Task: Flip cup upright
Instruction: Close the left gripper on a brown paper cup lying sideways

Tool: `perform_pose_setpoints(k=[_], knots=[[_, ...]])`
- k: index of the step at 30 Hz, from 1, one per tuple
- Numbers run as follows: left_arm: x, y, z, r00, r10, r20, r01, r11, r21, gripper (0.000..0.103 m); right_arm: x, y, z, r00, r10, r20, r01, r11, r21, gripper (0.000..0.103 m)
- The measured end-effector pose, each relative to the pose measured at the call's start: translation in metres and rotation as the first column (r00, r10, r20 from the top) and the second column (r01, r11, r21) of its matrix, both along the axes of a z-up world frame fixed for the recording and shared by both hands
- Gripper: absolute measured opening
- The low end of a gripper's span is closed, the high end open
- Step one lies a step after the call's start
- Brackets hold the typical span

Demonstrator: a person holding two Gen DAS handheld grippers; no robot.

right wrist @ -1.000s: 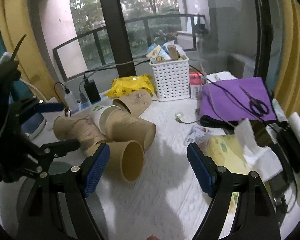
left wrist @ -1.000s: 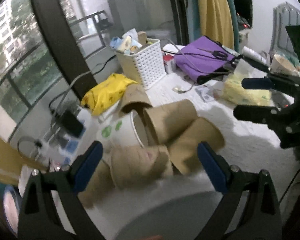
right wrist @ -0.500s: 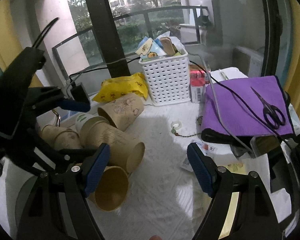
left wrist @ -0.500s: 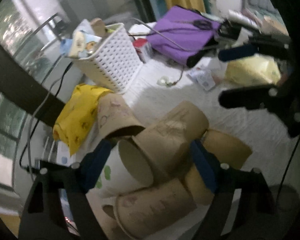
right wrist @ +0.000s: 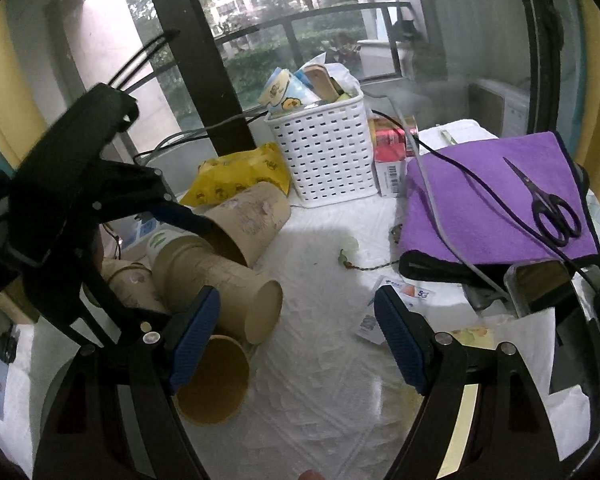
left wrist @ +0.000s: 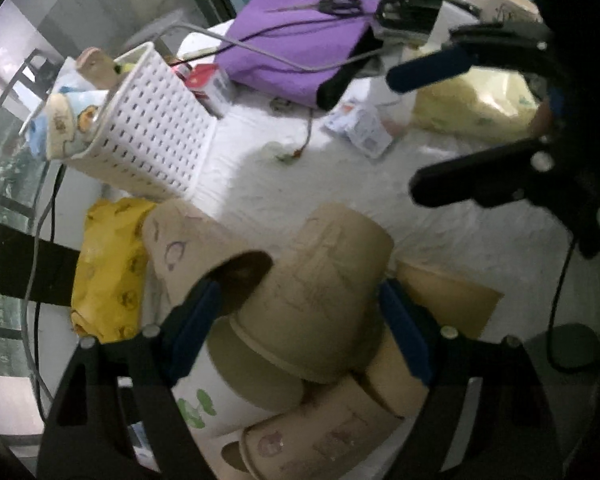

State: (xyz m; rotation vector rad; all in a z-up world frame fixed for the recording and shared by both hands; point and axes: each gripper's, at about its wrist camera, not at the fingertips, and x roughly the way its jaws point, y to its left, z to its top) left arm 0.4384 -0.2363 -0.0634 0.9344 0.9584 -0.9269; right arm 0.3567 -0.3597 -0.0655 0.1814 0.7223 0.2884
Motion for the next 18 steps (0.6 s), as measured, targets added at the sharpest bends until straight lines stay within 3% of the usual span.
perform_pose_setpoints(k=[7, 9, 16, 18], knots=[[-0.002, 0.0, -0.013, 1.0, 0.009, -0.01, -0.009, 0.998, 0.055, 0.082, 0.0, -0.005, 0.002, 1.0, -0.001, 0.008, 0.001, 1.0, 0.007, 0.082], [0.002, 0.0, -0.016, 0.999, 0.021, -0.024, -0.02, 0.998, 0.057, 0.073, 0.002, -0.005, 0.001, 1.0, 0.003, 0.007, -0.003, 1.0, 0.011, 0.082], [0.006, 0.0, -0.016, 0.999, 0.034, -0.033, -0.033, 0.999, 0.032, 0.073, 0.004, -0.004, 0.001, 1.0, 0.003, 0.006, -0.003, 1.0, 0.009, 0.082], [0.005, 0.0, -0.015, 0.999, 0.034, -0.036, -0.034, 0.999, 0.018, 0.068, 0.003, -0.004, 0.001, 1.0, 0.001, 0.007, -0.001, 1.0, 0.008, 0.082]])
